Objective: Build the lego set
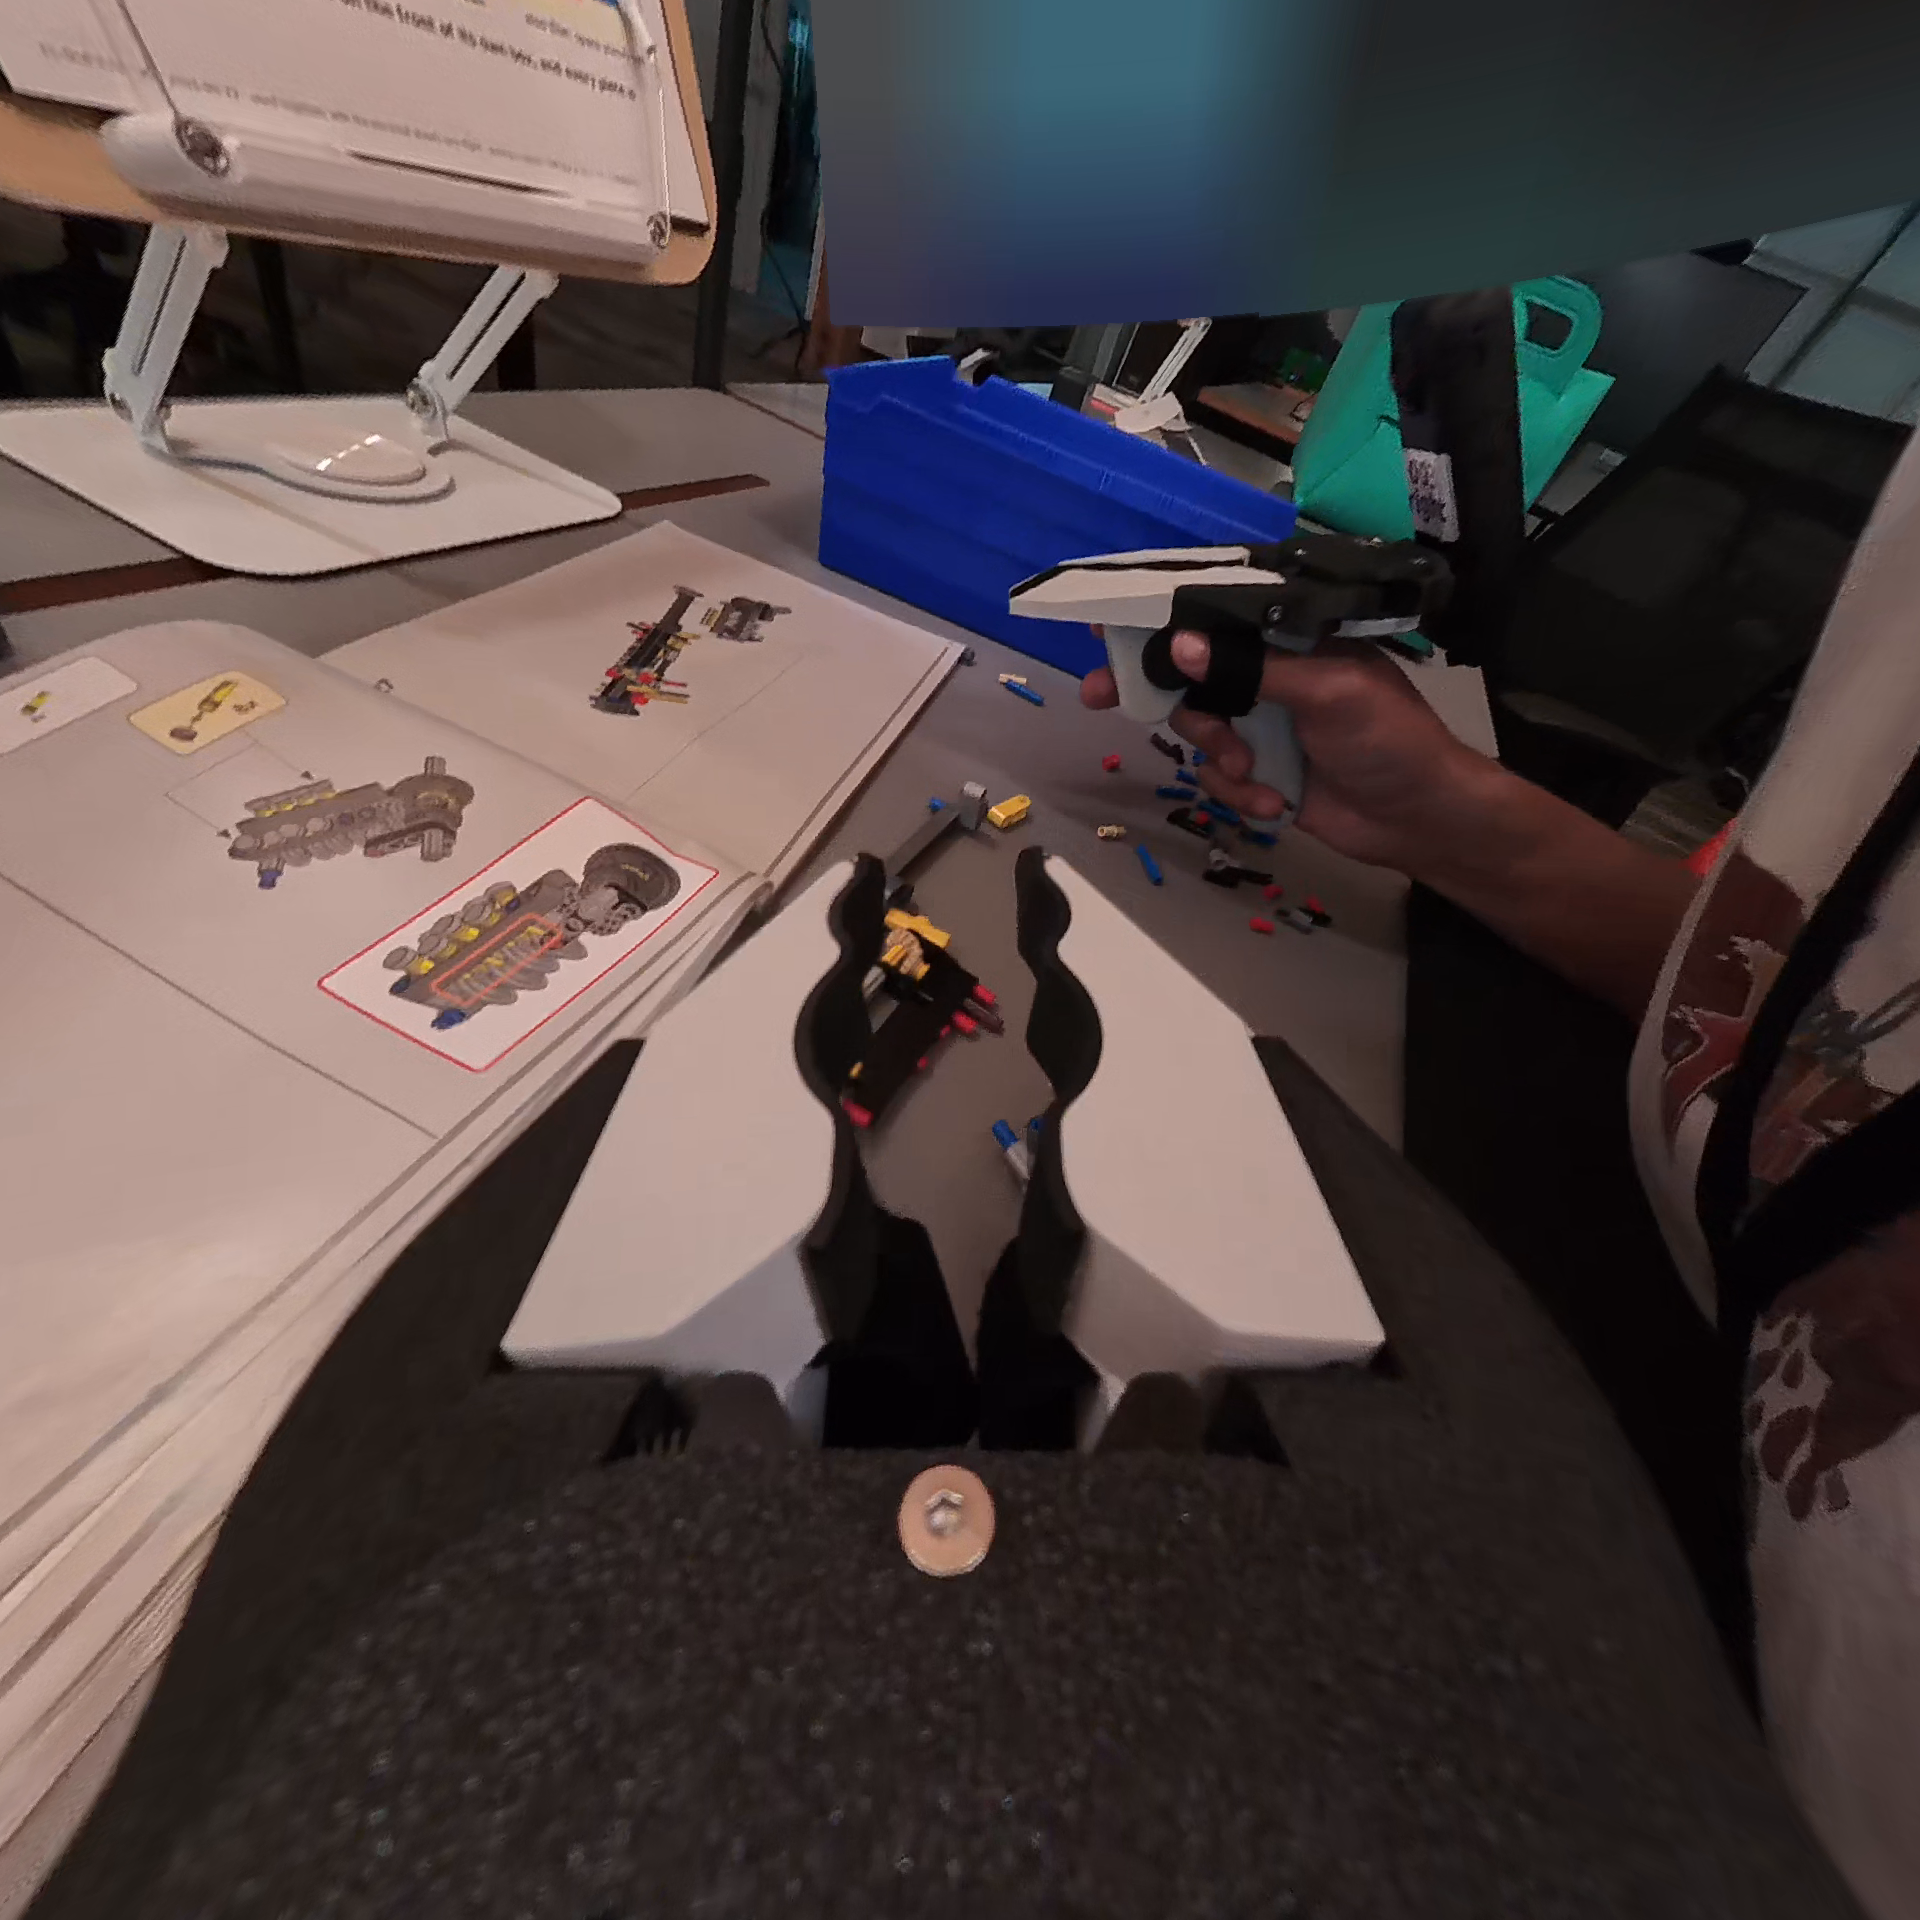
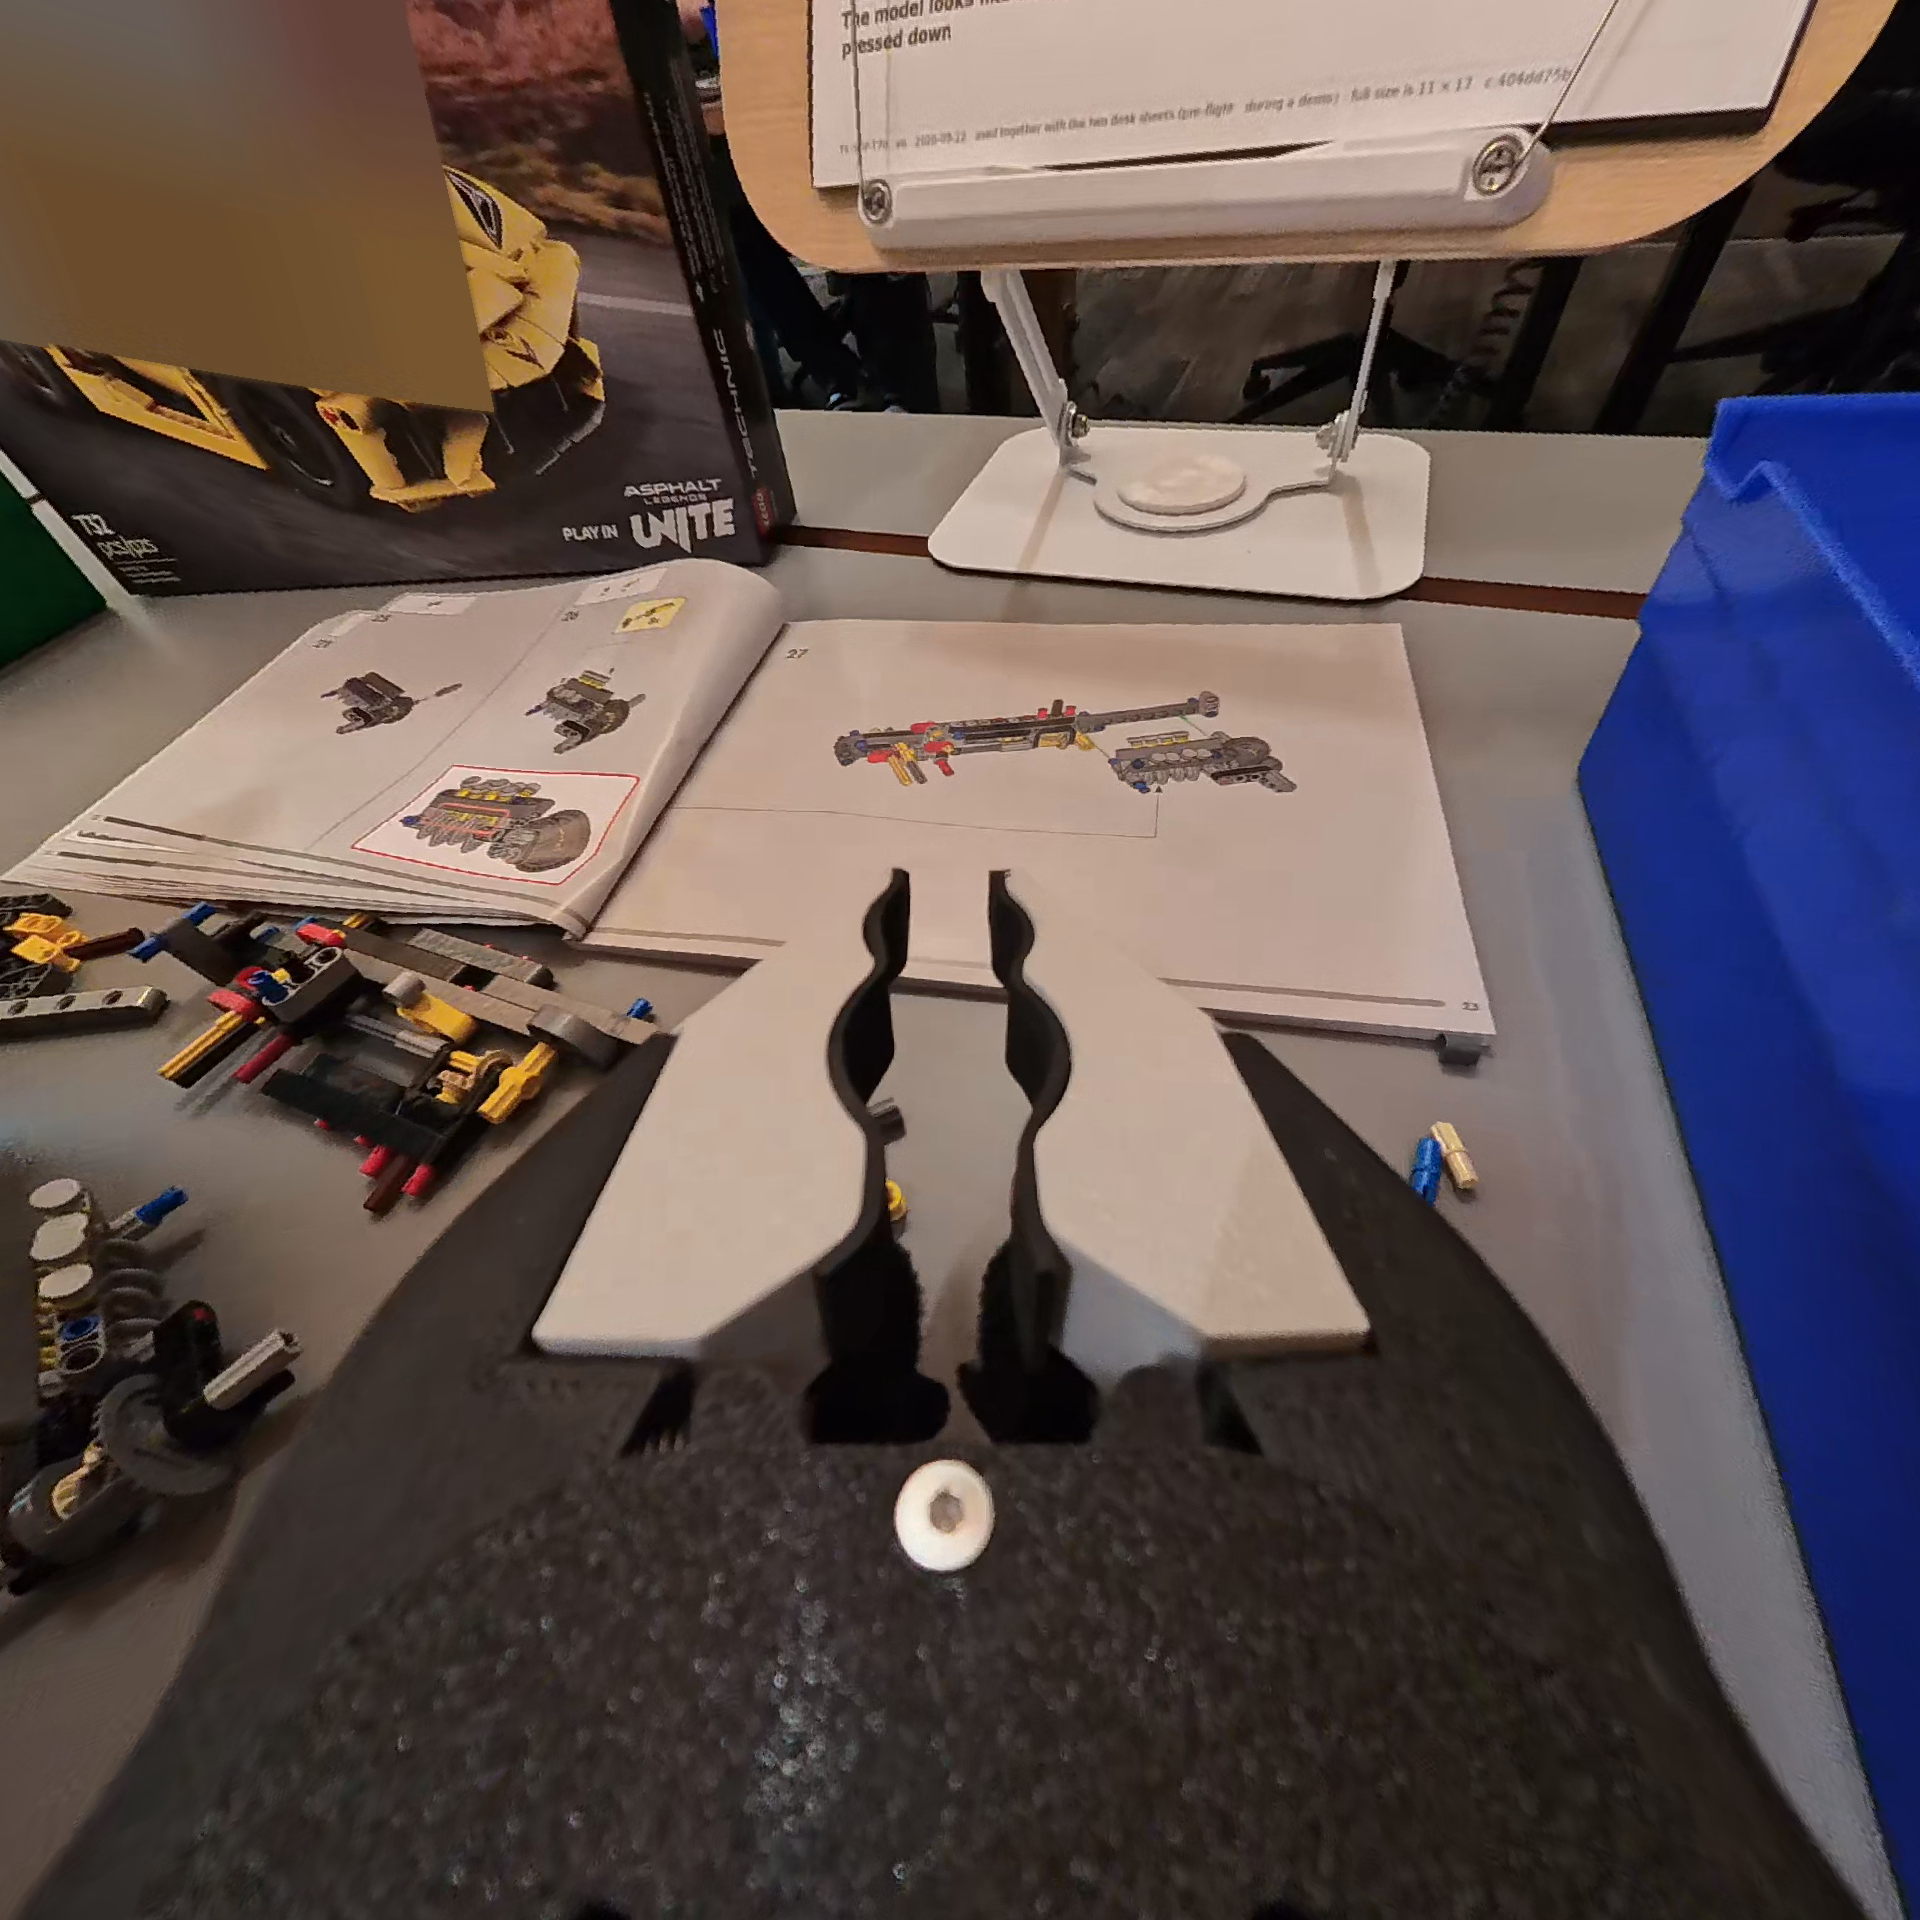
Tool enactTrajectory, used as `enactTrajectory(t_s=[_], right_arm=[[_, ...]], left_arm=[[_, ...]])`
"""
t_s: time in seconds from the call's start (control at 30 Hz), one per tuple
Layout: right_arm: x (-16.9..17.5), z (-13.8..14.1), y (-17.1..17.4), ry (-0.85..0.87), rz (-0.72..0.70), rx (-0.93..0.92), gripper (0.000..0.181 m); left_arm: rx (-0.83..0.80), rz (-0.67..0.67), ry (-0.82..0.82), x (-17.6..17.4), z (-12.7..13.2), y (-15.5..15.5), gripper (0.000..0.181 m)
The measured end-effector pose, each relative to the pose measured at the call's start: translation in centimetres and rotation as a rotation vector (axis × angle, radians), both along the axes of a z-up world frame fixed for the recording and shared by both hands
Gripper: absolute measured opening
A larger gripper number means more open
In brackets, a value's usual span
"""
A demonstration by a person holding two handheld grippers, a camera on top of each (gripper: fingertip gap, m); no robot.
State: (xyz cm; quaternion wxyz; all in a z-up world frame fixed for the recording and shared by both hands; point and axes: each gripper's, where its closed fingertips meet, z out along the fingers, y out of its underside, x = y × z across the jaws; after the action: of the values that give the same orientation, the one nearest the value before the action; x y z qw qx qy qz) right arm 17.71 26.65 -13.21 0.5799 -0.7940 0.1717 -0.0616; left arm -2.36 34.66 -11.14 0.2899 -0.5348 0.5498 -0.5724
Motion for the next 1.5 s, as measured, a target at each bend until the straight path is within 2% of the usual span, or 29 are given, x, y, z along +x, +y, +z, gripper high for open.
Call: enactTrajectory(t_s=[0.17, 0.27, 0.43, 0.73, 0.87, 0.97, 1.07, 1.17, 1.27, 1.37, 1.5], right_arm=[[-0.9, 0.1, 0.1, -0.023, 0.031, 0.006, 0.013], [-0.6, 0.2, -0.3, -0.072, -0.006, -0.008, 0.012], [0.2, -0.4, -1.3, -0.062, -0.07, -0.04, 0.012], [-1.2, 0.2, -0.9, -0.105, -0.023, -0.02, 0.008], [-1.7, 0.4, -0.8, -0.107, -0.008, -0.014, 0.009], [-3.9, 0.6, -0.7, -0.016, 0.076, -0.001, 0.026], [-6.4, 0.5, -1.9, 0.026, 0.122, -0.035, 0.034], [-7.2, 0.3, -3.6, -0.018, 0.067, -0.036, 0.032], [-6.8, -0.3, -4.5, -0.043, 0.012, -0.011, 0.026], [-6.1, 0.3, -4.6, -0.054, -0.005, 0.021, 0.022], [-6.2, -0.7, -4.3, -0.047, 0.012, -0.014, 0.022]], left_arm=[[0.031, 0.03, 0.012, -0.4, -0.4, 0.3, 0.024], [0.065, 0.053, -0.008, -0.6, -0.2, 0.4, 0.024], [0.085, 0.069, -0.015, -0.7, -0.3, 0.1, 0.024], [0.07, 0.091, 0.013, -0.7, -0.6, 0.6, 0.024], [0.086, 0.064, 0.053, -1.0, -1.0, 0.2, 0.024], [0.112, -0.001, 0.063, -1.5, -1.1, -1.4, 0.024], [0.164, -0.093, 0.07, -2.2, -1.3, -3.7, 0.024], [0.24, -0.126, 0.072, -2.3, -1.8, -4.6, 0.024], [0.241, -0.129, 0.105, -2.2, -2.5, -4.6, 0.024], [0.235, -0.114, 0.121, -2.1, -2.9, -4.3, 0.024], [0.252, -0.094, 0.128, -1.9, -3.2, -3.9, 0.024]])
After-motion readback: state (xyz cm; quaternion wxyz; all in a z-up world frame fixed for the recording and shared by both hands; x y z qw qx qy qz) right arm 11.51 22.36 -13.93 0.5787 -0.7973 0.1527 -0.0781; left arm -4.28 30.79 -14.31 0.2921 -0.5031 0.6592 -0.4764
